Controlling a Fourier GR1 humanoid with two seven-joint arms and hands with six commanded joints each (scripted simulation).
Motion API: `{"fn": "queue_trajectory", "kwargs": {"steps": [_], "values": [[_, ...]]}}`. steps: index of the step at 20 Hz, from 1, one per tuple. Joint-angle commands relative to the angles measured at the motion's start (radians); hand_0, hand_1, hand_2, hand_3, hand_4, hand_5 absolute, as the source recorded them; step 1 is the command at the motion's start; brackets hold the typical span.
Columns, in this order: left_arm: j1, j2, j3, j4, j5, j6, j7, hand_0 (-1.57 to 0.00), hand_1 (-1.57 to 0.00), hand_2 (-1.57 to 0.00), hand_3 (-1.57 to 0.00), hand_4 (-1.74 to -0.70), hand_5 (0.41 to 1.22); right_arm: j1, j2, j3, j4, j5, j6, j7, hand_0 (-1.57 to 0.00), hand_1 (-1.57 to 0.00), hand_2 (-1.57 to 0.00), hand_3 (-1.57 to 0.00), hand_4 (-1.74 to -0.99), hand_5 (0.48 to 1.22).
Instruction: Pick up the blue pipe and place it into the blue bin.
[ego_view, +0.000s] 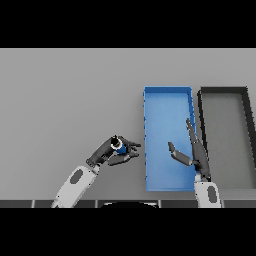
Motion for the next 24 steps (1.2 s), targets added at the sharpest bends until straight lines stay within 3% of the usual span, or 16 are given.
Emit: {"fn": "queue_trajectory", "kwargs": {"steps": [1,7,11,13,15,16,18,21,24], "values": [[0.004,-0.004,-0.009,-0.021,-0.005,-0.005,0.004,-1.55,-1.56,-1.56,-1.56,-1.47,1.215,-0.004,-0.004,-0.001,0.003,0.005,-0.001,0.002,0.0,0.0,0.0,0.0,-1.184,0.643],[-0.013,-0.019,-0.006,-0.088,-0.017,-0.036,0.098,-1.57,-1.57,-1.57,-1.57,-1.47,1.22,-0.01,-0.011,-0.009,0.014,0.003,-0.001,-0.027,0.0,0.0,0.0,0.0,-1.151,0.643],[-0.008,-0.042,0.003,-0.067,-0.035,-0.054,0.106,-1.57,-1.57,-1.57,-1.57,-1.47,1.22,0.103,0.034,0.02,-0.083,0.082,-0.086,-0.045,0.0,0.0,0.0,0.0,-1.138,0.643],[-0.018,-0.045,0.016,-0.069,-0.043,-0.061,0.104,-1.57,-1.57,-1.57,-1.57,-1.47,1.22,0.187,0.064,0.04,-0.148,0.134,-0.136,-0.053,0.0,0.0,0.0,0.0,-1.188,0.643],[-0.017,-0.058,0.017,-0.06,-0.056,-0.07,0.109,-1.57,-1.57,-1.57,-1.57,-1.47,1.22,0.221,0.084,0.053,-0.181,0.167,-0.165,-0.039,0.0,0.0,0.0,0.0,-1.184,0.642],[-0.007,-0.062,0.014,-0.051,-0.064,-0.077,0.097,-1.57,-1.57,-1.57,-1.57,-1.47,1.22,0.221,0.085,0.052,-0.207,0.163,-0.166,-0.034,0.0,0.0,-0.02,0.0,-1.187,0.642],[-0.006,-0.074,0.021,-0.058,-0.067,-0.083,0.099,-1.57,-1.57,-1.57,-1.57,-1.47,1.221,0.218,0.08,0.055,-0.258,0.022,-0.071,-0.084,0.0,-0.01,-0.07,0.0,-1.198,0.641],[0.01,-0.077,0.023,-0.07,-0.072,-0.109,0.102,-1.57,-1.57,-1.57,-1.57,-1.47,1.221,0.166,-0.005,0.054,-0.363,-0.159,0.085,0.033,0.0,-0.03,-0.12,0.0,-1.215,0.607],[0.014,-0.085,0.035,-0.082,-0.076,-0.121,0.106,-1.57,-1.57,-1.57,-1.57,-1.47,1.221,0.071,-0.067,0.078,-0.383,-0.252,0.182,0.223,0.0,-0.01,-0.11,0.0,-1.237,0.577]]}}
